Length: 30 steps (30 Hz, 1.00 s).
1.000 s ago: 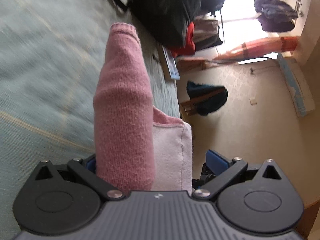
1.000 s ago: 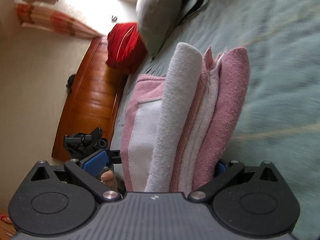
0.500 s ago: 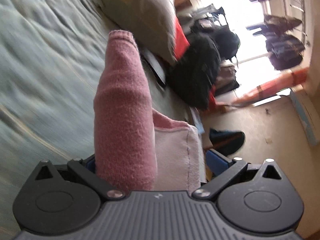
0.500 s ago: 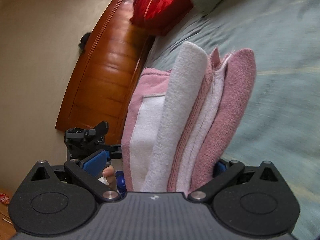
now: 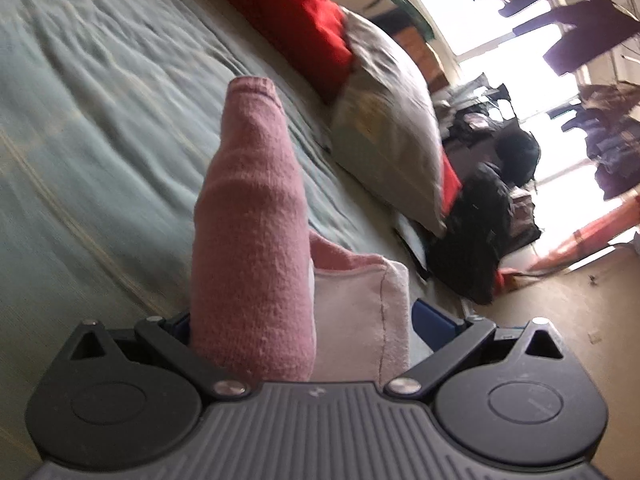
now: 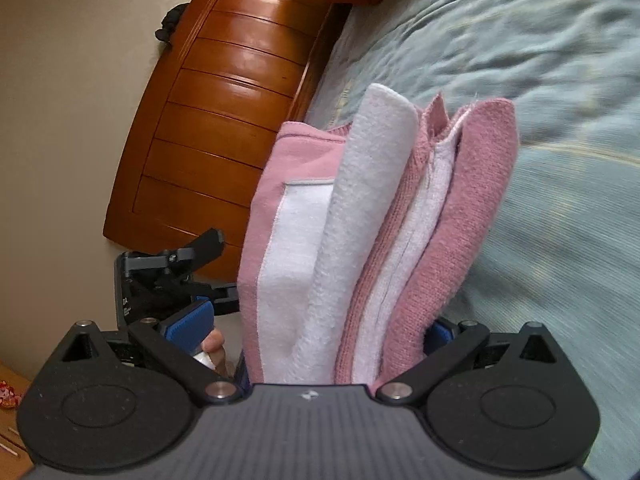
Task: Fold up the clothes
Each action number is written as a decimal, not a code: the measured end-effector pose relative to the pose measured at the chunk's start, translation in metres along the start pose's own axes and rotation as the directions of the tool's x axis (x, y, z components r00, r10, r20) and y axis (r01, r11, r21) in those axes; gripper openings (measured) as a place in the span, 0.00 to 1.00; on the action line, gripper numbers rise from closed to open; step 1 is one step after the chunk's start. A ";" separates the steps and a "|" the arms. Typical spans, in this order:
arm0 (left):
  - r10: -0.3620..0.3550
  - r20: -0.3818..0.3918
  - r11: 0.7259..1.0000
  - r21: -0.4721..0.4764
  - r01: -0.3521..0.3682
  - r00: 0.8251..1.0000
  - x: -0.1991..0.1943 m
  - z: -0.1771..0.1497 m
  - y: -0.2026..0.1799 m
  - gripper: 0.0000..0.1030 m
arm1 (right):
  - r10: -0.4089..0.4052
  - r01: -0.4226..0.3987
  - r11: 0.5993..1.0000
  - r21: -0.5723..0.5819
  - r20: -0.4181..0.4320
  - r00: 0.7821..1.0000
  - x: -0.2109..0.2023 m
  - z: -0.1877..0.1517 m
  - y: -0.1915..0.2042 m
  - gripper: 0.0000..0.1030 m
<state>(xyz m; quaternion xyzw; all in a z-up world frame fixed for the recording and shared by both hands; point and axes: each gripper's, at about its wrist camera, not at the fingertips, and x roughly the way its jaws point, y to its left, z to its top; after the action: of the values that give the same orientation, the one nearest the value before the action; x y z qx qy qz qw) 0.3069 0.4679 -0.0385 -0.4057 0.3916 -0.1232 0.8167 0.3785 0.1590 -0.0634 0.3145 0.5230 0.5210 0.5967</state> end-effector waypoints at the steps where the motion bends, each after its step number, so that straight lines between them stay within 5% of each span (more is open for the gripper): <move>1: 0.013 0.006 1.000 0.003 -0.013 1.000 -0.002 0.006 0.006 0.98 | 0.005 -0.005 1.000 0.003 0.000 1.000 0.009 0.001 0.000 1.00; 10: 0.117 0.086 0.991 -0.069 -0.111 0.989 -0.012 0.031 0.050 0.98 | 0.000 0.000 1.000 -0.013 -0.018 1.000 0.045 -0.001 -0.009 1.00; 15: 0.259 0.159 0.966 -0.020 -0.259 0.953 -0.034 0.025 0.042 0.98 | -0.151 0.151 0.983 -0.102 0.001 0.988 0.026 -0.004 -0.004 1.00; 18: 0.335 0.209 0.933 0.062 -0.354 0.919 -0.051 0.014 0.025 0.99 | -0.292 0.326 0.900 -0.289 0.155 0.944 0.004 -0.012 0.020 1.00; 20: 0.339 0.194 0.919 0.142 -0.369 0.920 -0.048 0.004 0.010 0.99 | -0.296 0.377 0.829 -0.414 0.248 0.923 -0.012 -0.021 0.038 1.00; 22: 0.328 0.147 0.914 0.200 -0.353 0.933 -0.037 -0.006 0.000 0.99 | -0.246 0.363 0.771 -0.524 0.282 0.927 -0.020 -0.030 0.057 1.00; 26: 0.298 0.060 0.919 0.250 -0.304 0.953 -0.011 -0.016 -0.002 0.99 | -0.182 0.279 0.635 -0.721 0.212 0.960 0.013 -0.047 0.079 1.00; 28: 0.313 0.053 0.919 0.236 -0.317 0.948 -0.002 -0.014 0.004 0.99 | -0.260 0.305 0.574 -0.760 0.184 0.948 0.036 -0.056 0.071 1.00; 30: 0.320 0.053 0.923 0.206 -0.324 0.946 0.001 -0.013 0.013 0.99 | -0.361 0.336 0.570 -0.750 0.138 0.922 0.051 -0.060 0.051 1.00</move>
<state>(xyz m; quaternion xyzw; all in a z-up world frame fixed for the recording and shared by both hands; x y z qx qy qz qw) 0.2966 0.4682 -0.0537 -0.2477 0.4299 -0.0245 0.8679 0.3020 0.2110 -0.0469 -0.0827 0.3155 0.5685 0.7552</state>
